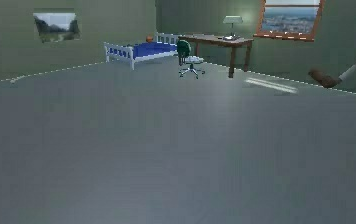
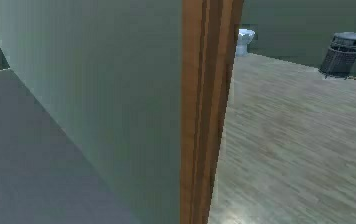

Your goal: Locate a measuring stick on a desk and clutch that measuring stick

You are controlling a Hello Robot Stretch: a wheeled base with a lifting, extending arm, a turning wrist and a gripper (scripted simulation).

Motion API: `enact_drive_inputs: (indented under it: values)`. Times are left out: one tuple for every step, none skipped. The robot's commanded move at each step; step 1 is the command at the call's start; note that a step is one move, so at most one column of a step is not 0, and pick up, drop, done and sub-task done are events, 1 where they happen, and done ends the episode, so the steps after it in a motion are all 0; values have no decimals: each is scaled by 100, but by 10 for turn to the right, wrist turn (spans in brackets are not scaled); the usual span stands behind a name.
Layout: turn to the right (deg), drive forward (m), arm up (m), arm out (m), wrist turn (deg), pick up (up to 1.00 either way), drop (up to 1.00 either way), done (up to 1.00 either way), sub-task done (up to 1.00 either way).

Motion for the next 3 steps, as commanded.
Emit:
enact_drive_inputs:
  values:
    - [180,0,0,0,0,0,0,0,0]
    - [0,100,0,0,0,0,0,0,0]
    - [0,100,0,0,0,0,0,0,0]
